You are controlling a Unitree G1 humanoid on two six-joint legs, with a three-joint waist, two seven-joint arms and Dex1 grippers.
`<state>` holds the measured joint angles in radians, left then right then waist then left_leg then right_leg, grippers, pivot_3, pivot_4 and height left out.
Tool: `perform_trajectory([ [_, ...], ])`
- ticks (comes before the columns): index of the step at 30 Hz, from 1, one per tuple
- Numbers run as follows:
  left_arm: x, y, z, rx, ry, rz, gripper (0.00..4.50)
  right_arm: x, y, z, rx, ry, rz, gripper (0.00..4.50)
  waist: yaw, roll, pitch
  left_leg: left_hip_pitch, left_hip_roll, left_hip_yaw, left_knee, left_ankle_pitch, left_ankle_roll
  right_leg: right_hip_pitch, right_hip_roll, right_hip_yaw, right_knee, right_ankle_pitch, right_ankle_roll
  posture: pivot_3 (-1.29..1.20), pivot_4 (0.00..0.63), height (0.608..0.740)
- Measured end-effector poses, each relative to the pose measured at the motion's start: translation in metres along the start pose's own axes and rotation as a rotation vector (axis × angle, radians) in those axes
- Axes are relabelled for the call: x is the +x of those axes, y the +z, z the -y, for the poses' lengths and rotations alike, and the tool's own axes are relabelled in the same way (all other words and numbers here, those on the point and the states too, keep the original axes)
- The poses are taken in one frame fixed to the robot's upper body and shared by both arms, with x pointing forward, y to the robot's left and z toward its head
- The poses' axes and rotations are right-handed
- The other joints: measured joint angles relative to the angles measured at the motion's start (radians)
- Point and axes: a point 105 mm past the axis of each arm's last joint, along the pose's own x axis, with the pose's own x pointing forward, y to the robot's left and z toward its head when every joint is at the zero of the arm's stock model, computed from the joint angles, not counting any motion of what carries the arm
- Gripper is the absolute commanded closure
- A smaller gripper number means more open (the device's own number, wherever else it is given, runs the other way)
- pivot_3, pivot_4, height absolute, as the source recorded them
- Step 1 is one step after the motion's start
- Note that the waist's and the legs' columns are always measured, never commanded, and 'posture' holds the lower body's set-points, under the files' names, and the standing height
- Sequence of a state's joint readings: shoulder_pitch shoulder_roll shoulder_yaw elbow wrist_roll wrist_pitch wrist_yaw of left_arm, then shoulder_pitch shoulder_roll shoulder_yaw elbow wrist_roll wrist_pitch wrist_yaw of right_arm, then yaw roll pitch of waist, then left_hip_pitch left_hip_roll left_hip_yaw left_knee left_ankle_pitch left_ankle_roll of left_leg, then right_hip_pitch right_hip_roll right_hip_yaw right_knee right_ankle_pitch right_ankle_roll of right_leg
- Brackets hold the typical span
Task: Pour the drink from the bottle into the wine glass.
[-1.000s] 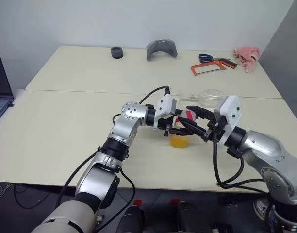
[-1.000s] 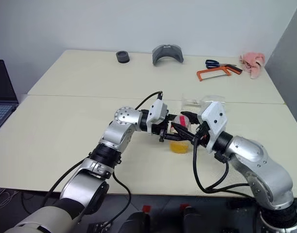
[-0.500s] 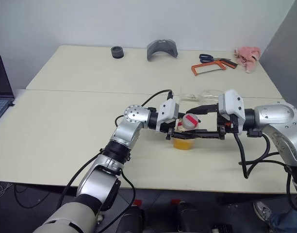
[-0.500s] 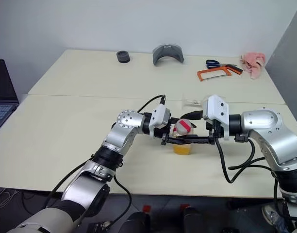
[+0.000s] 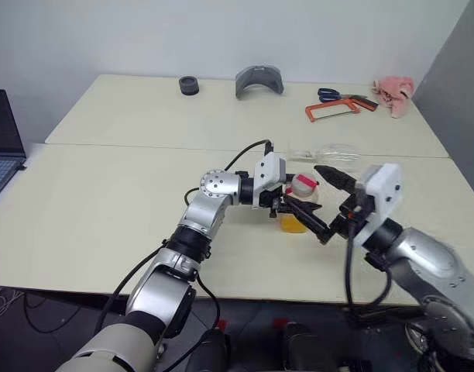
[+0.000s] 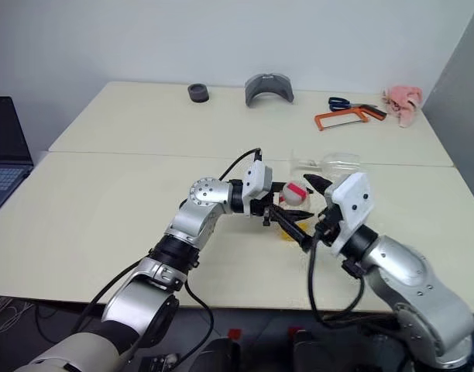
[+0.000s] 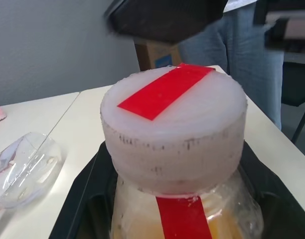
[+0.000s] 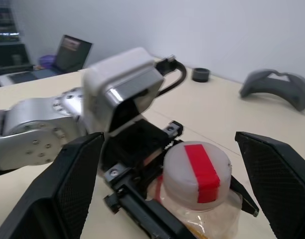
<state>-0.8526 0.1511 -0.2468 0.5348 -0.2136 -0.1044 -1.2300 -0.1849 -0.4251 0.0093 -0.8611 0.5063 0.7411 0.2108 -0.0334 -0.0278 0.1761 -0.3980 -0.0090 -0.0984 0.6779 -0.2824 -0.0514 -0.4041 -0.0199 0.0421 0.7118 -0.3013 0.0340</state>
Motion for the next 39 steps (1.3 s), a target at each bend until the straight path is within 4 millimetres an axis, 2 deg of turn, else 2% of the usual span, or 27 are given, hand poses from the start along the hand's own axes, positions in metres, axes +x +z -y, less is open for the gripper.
perform_trajectory([
  [9, 0.000, -0.001, -0.001, -0.001, 0.004, -0.002, 2.33, 0.008, -0.009, 0.002, -0.031, -0.079, 0.008, 0.00, 0.000, 0.000, 0.000, 0.000, 0.000, 0.000, 0.000, 0.000, 0.000, 0.000, 0.000, 0.000, 0.000, 0.000, 0.000, 0.00, 0.150, 0.740],
  [12, 0.000, -0.001, -0.001, -0.001, 0.005, -0.002, 2.33, 0.009, -0.012, 0.002, -0.023, -0.081, 0.004, 0.55, 0.000, 0.000, 0.000, 0.000, 0.000, 0.000, 0.000, 0.000, 0.000, 0.000, 0.000, 0.000, 0.000, 0.000, 0.000, 0.00, 0.150, 0.740],
  [18, -0.001, -0.002, -0.002, 0.000, 0.010, -0.005, 2.33, 0.010, -0.014, 0.001, -0.007, -0.063, 0.000, 2.62, 0.000, 0.000, 0.000, 0.000, 0.000, 0.000, 0.000, 0.000, 0.000, 0.000, 0.000, 0.000, 0.000, 0.000, 0.000, 0.00, 0.150, 0.740],
  [19, -0.001, -0.001, -0.002, 0.000, 0.010, -0.004, 2.33, 0.010, -0.014, 0.001, -0.005, -0.059, 0.000, 2.69, 0.000, 0.000, 0.000, 0.000, 0.000, 0.000, 0.000, 0.000, 0.000, 0.000, 0.000, 0.000, 0.000, 0.000, 0.000, 0.00, 0.150, 0.740],
  [22, -0.001, -0.001, -0.001, 0.000, 0.007, -0.004, 2.33, 0.009, -0.014, 0.003, -0.019, -0.020, -0.007, 2.69, 0.000, 0.000, 0.000, 0.000, 0.000, 0.000, 0.000, 0.000, 0.000, 0.000, 0.000, 0.000, 0.000, 0.000, 0.000, 0.00, 0.150, 0.740],
  [25, -0.002, -0.001, -0.001, -0.005, -0.001, -0.005, 2.33, 0.011, -0.014, 0.005, -0.063, 0.093, -0.026, 2.69, -0.001, 0.000, 0.000, 0.000, 0.000, 0.000, 0.000, 0.000, 0.000, 0.000, 0.000, 0.000, -0.001, 0.000, 0.000, 0.00, 0.150, 0.740],
  [27, -0.003, 0.000, 0.000, -0.013, -0.012, -0.007, 2.33, 0.013, -0.011, 0.011, -0.132, 0.223, -0.055, 2.69, -0.002, 0.001, 0.001, 0.000, -0.001, 0.002, 0.000, 0.000, 0.000, 0.000, 0.000, 0.000, -0.001, 0.000, 0.000, 0.00, 0.150, 0.740],
  [30, -0.004, 0.004, 0.003, -0.014, -0.042, -0.004, 2.33, 0.016, -0.002, 0.021, -0.229, 0.506, -0.132, 2.69, -0.002, 0.003, 0.002, 0.001, -0.001, 0.004, -0.001, 0.000, 0.001, 0.001, 0.001, -0.001, -0.001, 0.000, 0.000, 0.00, 0.150, 0.740],
  [32, -0.001, 0.005, 0.005, -0.012, -0.056, 0.000, 2.33, 0.016, 0.001, 0.026, -0.224, 0.614, -0.185, 2.69, -0.001, 0.003, 0.002, 0.000, 0.000, 0.003, -0.001, 0.000, 0.001, 0.001, 0.001, -0.002, -0.002, 0.000, -0.001, 0.00, 0.150, 0.740],
  [35, 0.002, 0.003, 0.008, -0.016, -0.068, -0.006, 2.33, 0.014, 0.000, 0.029, -0.186, 0.652, -0.211, 2.69, 0.001, 0.003, 0.002, -0.001, 0.001, 0.002, -0.001, 0.000, 0.001, 0.000, 0.000, -0.002, -0.002, 0.000, -0.001, 0.00, 0.150, 0.740],
  [37, 0.002, 0.003, 0.008, -0.017, -0.068, -0.007, 2.33, 0.014, 0.000, 0.029, -0.174, 0.651, -0.208, 1.95, 0.000, 0.003, 0.002, -0.001, 0.001, 0.001, -0.001, 0.000, 0.001, 0.000, -0.001, -0.001, -0.002, 0.000, -0.001, 0.00, 0.150, 0.740],
  [39, -0.001, 0.003, 0.006, -0.021, -0.051, -0.011, 2.33, 0.014, -0.003, 0.029, -0.157, 0.640, -0.202, 1.41, 0.000, 0.003, 0.002, -0.001, 0.001, 0.001, -0.001, 0.000, 0.001, 0.000, -0.001, -0.001, -0.002, 0.000, -0.001, 0.00, 0.150, 0.740],
])
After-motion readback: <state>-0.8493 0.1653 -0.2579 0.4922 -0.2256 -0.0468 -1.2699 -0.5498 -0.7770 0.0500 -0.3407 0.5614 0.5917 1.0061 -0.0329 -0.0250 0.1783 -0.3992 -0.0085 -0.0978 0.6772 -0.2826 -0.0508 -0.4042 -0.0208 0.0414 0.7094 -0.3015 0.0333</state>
